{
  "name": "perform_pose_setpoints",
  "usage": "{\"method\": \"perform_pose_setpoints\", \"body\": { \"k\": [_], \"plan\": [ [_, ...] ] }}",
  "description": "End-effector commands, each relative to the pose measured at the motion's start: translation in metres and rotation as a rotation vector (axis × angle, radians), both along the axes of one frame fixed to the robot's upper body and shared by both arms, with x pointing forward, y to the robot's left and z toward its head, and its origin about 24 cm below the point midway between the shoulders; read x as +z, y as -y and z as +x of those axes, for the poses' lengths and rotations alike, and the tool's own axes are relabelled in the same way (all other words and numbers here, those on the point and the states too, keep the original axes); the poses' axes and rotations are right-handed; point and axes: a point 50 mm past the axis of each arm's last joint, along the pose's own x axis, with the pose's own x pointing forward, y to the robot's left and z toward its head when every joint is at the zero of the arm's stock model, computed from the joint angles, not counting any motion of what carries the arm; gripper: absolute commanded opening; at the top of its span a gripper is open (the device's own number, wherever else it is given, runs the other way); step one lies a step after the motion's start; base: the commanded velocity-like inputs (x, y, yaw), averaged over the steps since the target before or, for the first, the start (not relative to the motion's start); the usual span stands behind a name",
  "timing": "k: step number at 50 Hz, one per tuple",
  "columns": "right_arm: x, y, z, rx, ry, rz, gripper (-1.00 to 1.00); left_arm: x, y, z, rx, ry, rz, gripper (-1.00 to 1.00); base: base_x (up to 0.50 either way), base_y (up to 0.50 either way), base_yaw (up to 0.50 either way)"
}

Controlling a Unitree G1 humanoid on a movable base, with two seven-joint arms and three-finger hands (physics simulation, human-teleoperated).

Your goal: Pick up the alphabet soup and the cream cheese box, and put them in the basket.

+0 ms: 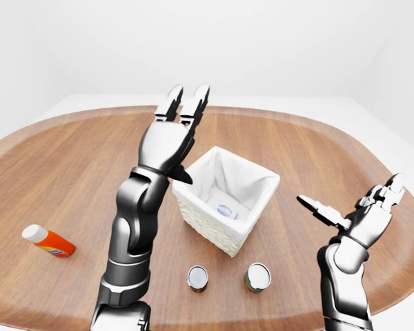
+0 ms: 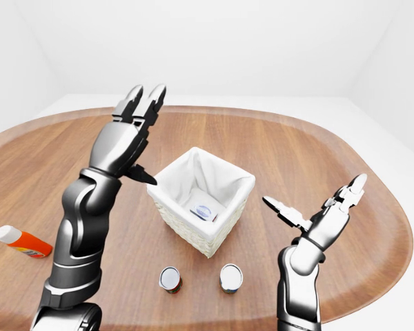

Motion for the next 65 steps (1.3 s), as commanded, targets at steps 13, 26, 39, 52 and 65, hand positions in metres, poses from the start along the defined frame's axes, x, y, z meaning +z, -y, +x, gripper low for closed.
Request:
{"method": "perform_pose_setpoints", "body": {
  "k": [13,26,39,52,65],
  "plan": [
    [-0.001,0.0,0.0,-0.001,-0.005,-0.001,1.0,-0.012,-0.047,-0.037,0.063,0.019,-0.114,1.0,0.0,0.0,0.0],
    [0.001,-0.001,0.0,0.0,0.003,-0.008,1.0,-0.018,-0.075,-0.053,0.123,0.022,-0.179,1.0,0.0,0.0,0.0],
    [0.0,0.0,0.0,0.0,-0.003,-0.006,1.0,-0.024,-0.092,-0.074,0.175,0.017,-0.224,1.0,0.0,0.0,0.0],
    [-0.001,-0.001,0.0,0.0,-0.006,-0.006,1.0,-0.034,-0.112,-0.085,0.229,-0.008,-0.312,1.0,0.0,0.0,0.0],
    [-0.001,0.0,0.0,-0.001,-0.007,-0.006,1.0,-0.045,-0.132,-0.092,0.287,-0.036,-0.396,1.0,0.0,0.0,0.0]
  ]
}}
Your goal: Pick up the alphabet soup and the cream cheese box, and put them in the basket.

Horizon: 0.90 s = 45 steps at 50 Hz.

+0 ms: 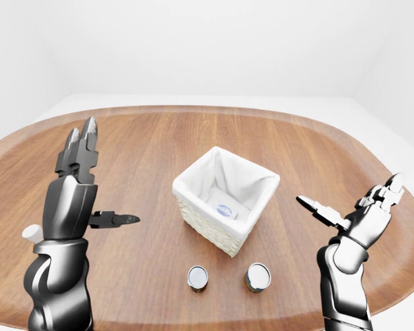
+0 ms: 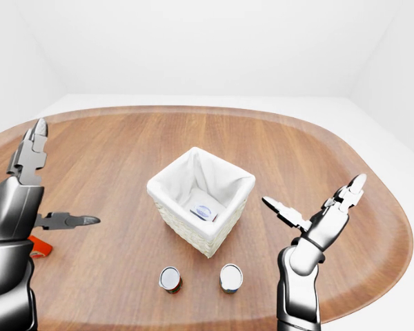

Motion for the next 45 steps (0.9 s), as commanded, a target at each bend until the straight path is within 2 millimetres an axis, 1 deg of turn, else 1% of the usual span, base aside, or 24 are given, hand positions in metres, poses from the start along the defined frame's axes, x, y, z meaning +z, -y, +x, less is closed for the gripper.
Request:
{"method": "perform_pose_setpoints", "body": {
  "k": [1,7,10,13,45],
  "plan": [
    [0.0,0.0,0.0,0.0,-0.001,0.0,1.0,-0.006,-0.016,-0.008,0.042,-0.013,-0.063,1.0,0.0,0.0,0.0],
    [0.001,-0.001,0.0,0.001,0.003,-0.004,1.0,-0.007,-0.022,-0.015,0.056,-0.013,-0.092,1.0,0.0,0.0,0.0],
    [-0.002,0.0,0.001,0.0,-0.011,0.0,1.0,-0.013,-0.028,-0.018,0.079,-0.022,-0.129,1.0,0.0,0.0,0.0],
    [0.002,-0.001,0.0,0.002,0.005,-0.007,1.0,-0.02,-0.034,-0.019,0.111,-0.045,-0.144,1.0,0.0,0.0,0.0],
    [0.002,-0.001,0.0,0.001,0.006,-0.007,1.0,-0.02,-0.034,-0.019,0.112,-0.047,-0.147,1.0,0.0,0.0,0.0]
  ]
}}
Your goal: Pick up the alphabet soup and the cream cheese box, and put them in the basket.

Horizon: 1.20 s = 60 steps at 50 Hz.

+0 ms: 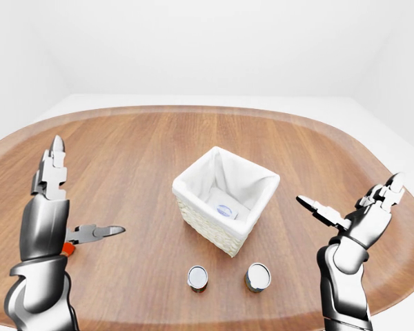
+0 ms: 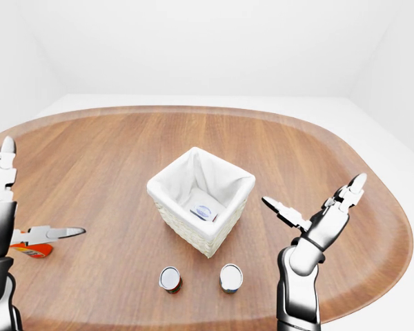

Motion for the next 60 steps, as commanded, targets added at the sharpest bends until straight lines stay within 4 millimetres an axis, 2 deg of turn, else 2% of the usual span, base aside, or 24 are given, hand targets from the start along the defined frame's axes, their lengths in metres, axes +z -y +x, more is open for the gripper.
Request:
{"method": "perform_pose_setpoints", "body": {
  "k": [1,31,44,48,60],
  "plan": [
    [0.0,0.0,0.0,0.0,0.0,0.0,1.0,-0.001,-0.001,0.0,0.003,-0.001,-0.003,1.0,0.0,0.0,0.0],
    [-0.003,0.003,0.0,-0.011,-0.012,0.004,1.0,-0.012,0.003,0.007,0.023,-0.077,0.061,1.0,0.0,0.0,0.0],
    [-0.005,-0.006,0.0,0.012,-0.048,-0.062,1.0,-0.012,0.004,0.008,0.005,-0.088,0.064,1.0,0.0,0.0,0.0],
    [-0.008,-0.011,-0.004,0.018,-0.076,-0.097,1.0,-0.017,0.002,0.011,0.019,-0.102,0.059,1.0,0.0,0.0,0.0],
    [-0.011,-0.012,-0.023,-0.006,-0.112,-0.141,1.0,-0.014,0.005,0.01,0.0,-0.103,0.07,1.0,0.0,0.0,0.0]
  ]
}}
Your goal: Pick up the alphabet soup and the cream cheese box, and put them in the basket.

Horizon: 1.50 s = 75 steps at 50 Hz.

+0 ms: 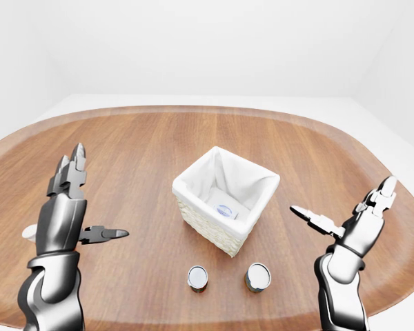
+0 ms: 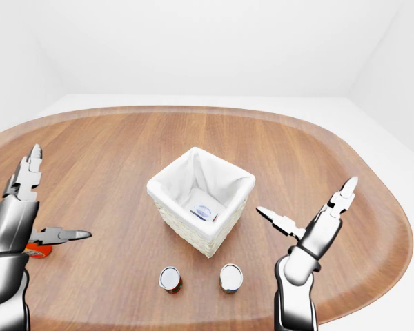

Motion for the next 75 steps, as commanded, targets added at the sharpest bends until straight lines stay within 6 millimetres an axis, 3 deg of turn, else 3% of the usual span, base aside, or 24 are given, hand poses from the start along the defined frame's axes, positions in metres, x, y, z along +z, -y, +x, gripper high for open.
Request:
{"method": "perform_pose_setpoints", "body": {
  "k": [1,29,45,60,75],
  "plan": [
    [-0.005,-0.003,-0.013,-0.015,-0.044,-0.044,1.0,0.001,0.001,0.0,-0.013,0.004,-0.011,1.0,0.0,0.0,0.0],
    [-0.034,-0.009,-0.037,0.065,-0.247,-0.097,1.0,0.003,0.001,-0.001,-0.018,0.01,-0.015,1.0,0.0,0.0,0.0],
    [-0.065,-0.013,-0.05,0.132,-0.438,-0.14,1.0,0.001,0.0,-0.001,-0.013,0.005,-0.018,1.0,0.0,0.0,0.0],
    [-0.078,-0.021,-0.061,0.175,-0.546,-0.208,1.0,0.002,0.001,-0.001,-0.017,0.006,-0.017,1.0,0.0,0.0,0.0],
    [-0.081,-0.014,-0.062,0.134,-0.571,-0.256,1.0,0.002,0.002,-0.001,-0.021,0.004,-0.015,1.0,0.0,0.0,0.0]
  ]
}}
